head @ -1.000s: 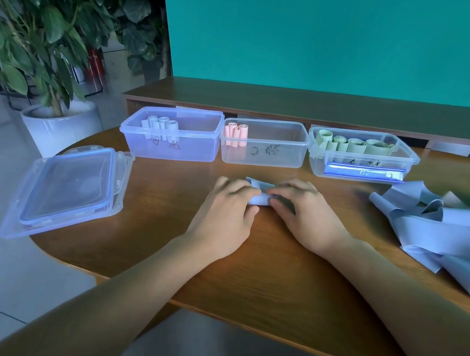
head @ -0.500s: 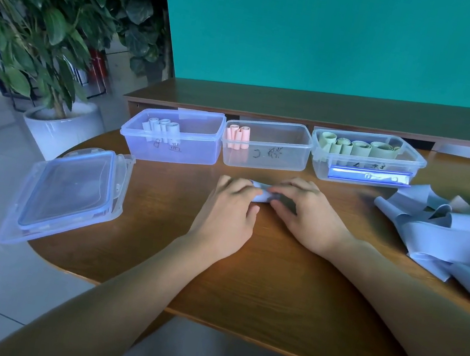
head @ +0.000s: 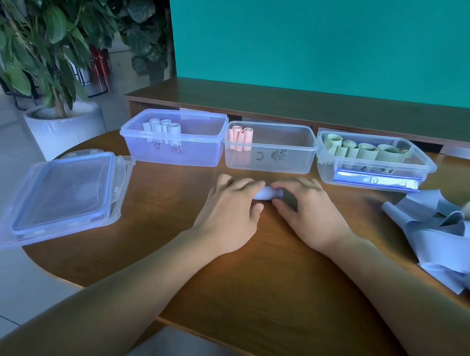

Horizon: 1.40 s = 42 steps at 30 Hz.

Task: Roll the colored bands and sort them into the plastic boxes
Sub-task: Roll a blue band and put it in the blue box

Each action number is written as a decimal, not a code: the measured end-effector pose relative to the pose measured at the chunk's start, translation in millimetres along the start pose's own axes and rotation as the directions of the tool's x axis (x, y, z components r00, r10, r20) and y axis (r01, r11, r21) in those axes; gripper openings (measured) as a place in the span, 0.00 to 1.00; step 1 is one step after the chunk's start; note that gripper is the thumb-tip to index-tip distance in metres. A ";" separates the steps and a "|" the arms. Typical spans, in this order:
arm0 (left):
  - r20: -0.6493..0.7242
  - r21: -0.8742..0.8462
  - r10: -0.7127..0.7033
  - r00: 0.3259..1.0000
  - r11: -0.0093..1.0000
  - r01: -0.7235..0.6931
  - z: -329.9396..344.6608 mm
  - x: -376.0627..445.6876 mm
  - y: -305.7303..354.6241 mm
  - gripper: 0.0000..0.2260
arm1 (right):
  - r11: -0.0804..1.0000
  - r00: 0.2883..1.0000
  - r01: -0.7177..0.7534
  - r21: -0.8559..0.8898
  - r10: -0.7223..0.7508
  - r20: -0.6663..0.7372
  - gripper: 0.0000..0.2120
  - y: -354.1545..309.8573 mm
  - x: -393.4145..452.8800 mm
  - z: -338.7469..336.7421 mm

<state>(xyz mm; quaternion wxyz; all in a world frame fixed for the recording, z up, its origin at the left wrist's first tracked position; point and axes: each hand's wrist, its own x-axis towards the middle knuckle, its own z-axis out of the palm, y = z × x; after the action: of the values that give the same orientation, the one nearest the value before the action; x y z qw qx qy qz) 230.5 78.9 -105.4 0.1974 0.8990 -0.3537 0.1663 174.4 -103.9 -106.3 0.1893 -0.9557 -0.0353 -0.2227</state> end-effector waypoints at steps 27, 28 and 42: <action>0.032 -0.261 -0.071 0.997 0.962 0.077 11.0 49.6 -22.6 0.12 | 0.892 0.979 -0.203 0.404 0.178 0.099 0.16 6.8 36.4 1.2; 0.036 -0.280 -0.079 0.996 0.956 0.086 10.8 49.3 -22.9 0.12 | 0.861 0.979 -0.202 0.468 0.178 0.095 0.18 5.0 34.8 0.0; -0.021 -0.632 -0.244 0.970 0.754 0.176 -28.4 28.0 -45.3 0.14 | 0.670 0.991 -0.110 0.734 0.129 0.031 0.11 -43.2 47.2 -11.5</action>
<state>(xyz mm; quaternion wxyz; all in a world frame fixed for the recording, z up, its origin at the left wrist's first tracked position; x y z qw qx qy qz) 277.1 106.8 -79.2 0.5198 0.8064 -0.2749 0.0620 205.5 -69.1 -61.1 0.5712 -0.7969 -0.0570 -0.1880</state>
